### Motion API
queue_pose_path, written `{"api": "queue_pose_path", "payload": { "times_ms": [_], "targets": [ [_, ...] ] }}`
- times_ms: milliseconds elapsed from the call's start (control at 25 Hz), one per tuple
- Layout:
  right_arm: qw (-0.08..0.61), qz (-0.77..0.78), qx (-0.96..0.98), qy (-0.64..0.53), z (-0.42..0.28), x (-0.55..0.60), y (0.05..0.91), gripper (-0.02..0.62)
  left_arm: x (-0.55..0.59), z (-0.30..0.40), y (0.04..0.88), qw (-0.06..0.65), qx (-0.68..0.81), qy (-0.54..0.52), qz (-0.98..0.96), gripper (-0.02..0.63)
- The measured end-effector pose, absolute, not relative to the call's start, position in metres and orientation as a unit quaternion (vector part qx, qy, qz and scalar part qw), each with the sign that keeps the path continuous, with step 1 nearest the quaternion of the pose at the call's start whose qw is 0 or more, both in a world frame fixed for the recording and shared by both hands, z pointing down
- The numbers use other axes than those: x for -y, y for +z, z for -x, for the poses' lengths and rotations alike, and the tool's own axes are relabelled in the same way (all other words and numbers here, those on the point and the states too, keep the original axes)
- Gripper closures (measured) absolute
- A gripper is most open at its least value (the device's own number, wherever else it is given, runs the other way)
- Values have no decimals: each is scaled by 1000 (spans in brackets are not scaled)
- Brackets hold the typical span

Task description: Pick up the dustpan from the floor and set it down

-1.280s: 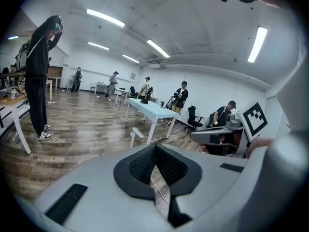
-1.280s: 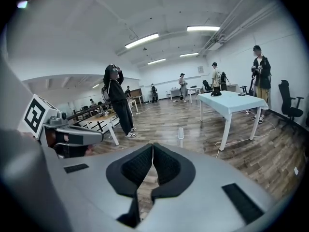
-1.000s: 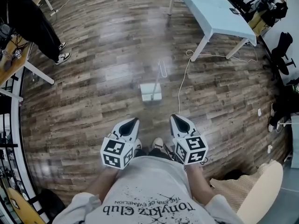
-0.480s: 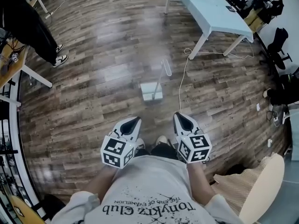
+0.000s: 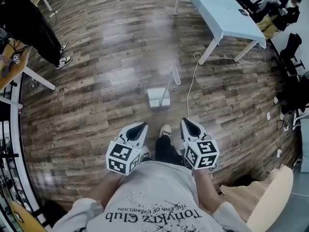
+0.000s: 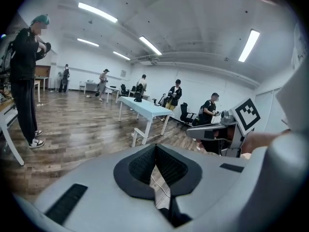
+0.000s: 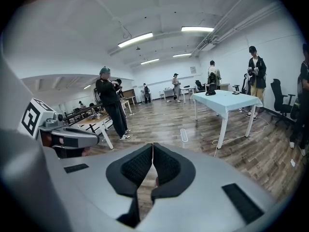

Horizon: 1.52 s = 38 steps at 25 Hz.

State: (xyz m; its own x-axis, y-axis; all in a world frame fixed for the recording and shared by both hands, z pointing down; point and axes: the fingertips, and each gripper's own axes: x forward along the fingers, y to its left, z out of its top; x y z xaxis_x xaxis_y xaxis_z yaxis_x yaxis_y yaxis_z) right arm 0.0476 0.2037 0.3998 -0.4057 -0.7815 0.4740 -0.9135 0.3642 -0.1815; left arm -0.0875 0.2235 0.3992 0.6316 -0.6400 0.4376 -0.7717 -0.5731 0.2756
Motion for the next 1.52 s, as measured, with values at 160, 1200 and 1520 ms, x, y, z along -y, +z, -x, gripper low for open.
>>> {"api": "queue_pose_path", "payload": {
  "times_ms": [160, 1200, 1520],
  "targets": [
    [153, -512, 819, 212, -51, -171, 400, 569, -194, 84, 400, 231, 418, 144, -867, 583],
    [199, -436, 855, 197, -114, -20, 423, 568, -35, -16, 399, 243, 460, 144, -842, 583],
    [201, -464, 836, 213, -101, -3, 426, 569, -15, -3, 397, 234, 433, 155, -857, 583]
  ]
}}
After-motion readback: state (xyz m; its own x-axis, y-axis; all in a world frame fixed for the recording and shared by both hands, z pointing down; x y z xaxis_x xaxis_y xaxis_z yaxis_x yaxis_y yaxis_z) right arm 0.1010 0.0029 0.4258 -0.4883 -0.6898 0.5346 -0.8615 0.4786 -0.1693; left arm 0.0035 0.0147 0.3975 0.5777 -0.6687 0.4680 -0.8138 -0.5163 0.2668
